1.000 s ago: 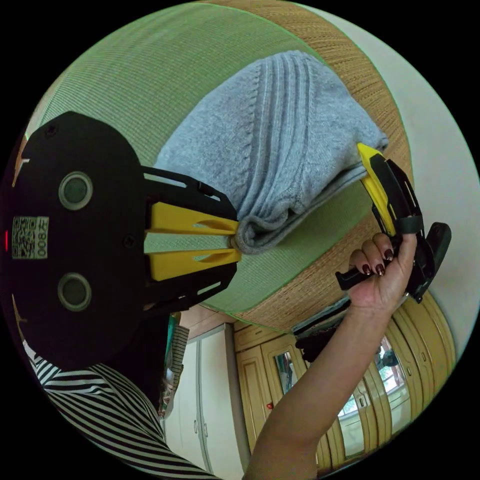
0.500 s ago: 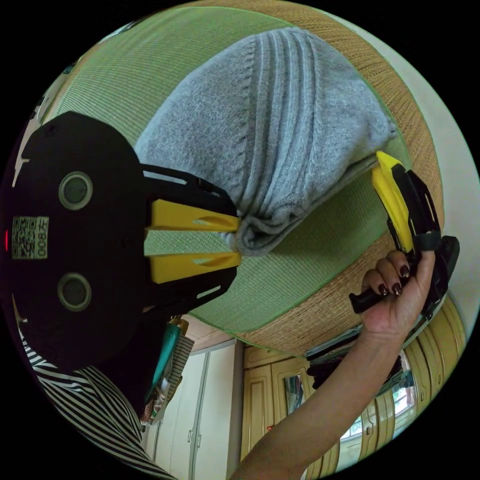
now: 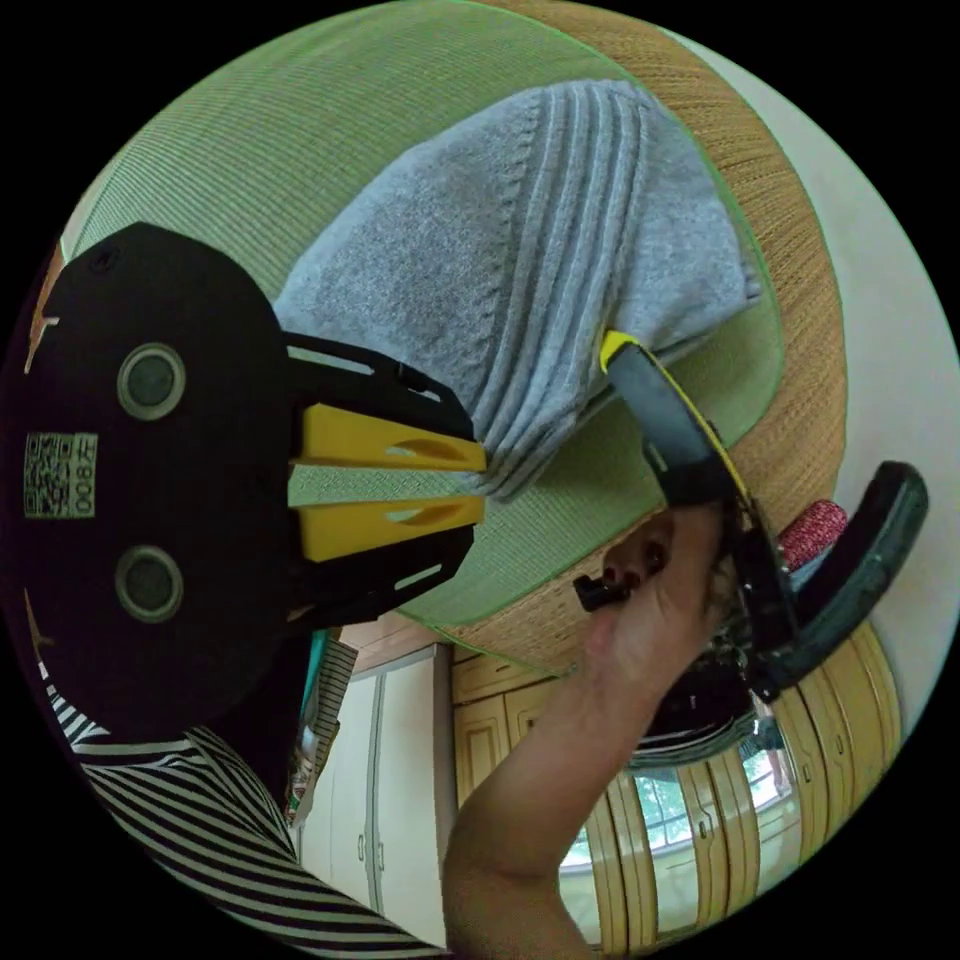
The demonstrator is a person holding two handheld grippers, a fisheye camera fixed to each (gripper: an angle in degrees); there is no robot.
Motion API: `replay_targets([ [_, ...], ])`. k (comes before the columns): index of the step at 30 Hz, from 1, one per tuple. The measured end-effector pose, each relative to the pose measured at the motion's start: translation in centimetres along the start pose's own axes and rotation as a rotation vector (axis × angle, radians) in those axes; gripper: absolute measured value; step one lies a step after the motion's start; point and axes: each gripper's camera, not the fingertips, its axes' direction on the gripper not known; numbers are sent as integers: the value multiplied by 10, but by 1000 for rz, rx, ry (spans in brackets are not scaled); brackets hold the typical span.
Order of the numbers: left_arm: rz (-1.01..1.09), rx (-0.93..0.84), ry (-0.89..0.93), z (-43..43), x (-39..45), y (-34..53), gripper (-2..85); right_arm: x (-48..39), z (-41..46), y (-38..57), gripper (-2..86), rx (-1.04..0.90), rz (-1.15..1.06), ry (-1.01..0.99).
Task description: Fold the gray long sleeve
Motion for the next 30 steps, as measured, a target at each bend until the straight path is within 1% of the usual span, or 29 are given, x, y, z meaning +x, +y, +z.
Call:
replay_targets([
  [2,-30,73,13,-13,-10,7,22,3,1,6,0,12,9,-15],
  [3,-45,79,14,-14,-14,8,17,3,3,10,0,20,10,-18],
  [4,-76,68,4,-12,-23,8,13,1,4,13,0,26,-2,-7],
  [6,-117,-8,13,3,-38,6,8,-6,9,17,0,14,-40,20],
  [7,-123,-49,60,13,-46,5,6,-10,15,19,0,-10,-65,30],
  [8,-139,-42,102,15,-50,6,5,-12,17,19,0,-30,-75,31],
  [9,-145,-36,104,13,-51,6,4,-15,21,20,0,-70,-89,41],
  [10,-133,-31,84,8,-49,7,4,-17,18,21,0,-70,-89,57],
  [12,-101,-14,45,-1,-43,9,3,-19,9,23,0,-39,-78,55],
  [13,-89,-11,32,-4,-43,10,2,-19,1,24,0,8,-60,66],
  [16,-101,-78,40,5,-54,12,2,-16,-10,17,1,113,-19,75],
  [18,-116,-66,76,5,-62,15,1,-9,-3,7,1,110,4,106],
  [20,-113,-61,75,-3,-66,18,1,-1,13,-3,0,55,8,175],
  [21,-108,-56,73,-6,-66,19,1,7,20,-7,0,30,33,133],
  [22,-95,-47,65,-12,-65,22,1,11,16,-7,0,57,63,73],
  [25,-99,-49,60,-19,-72,30,1,5,7,2,0,103,81,104],
  [27,-120,-66,77,-18,-81,36,1,-7,3,13,0,121,55,71],
  [30,-129,20,103,-39,-89,51,1,-35,8,38,1,101,0,40],
])
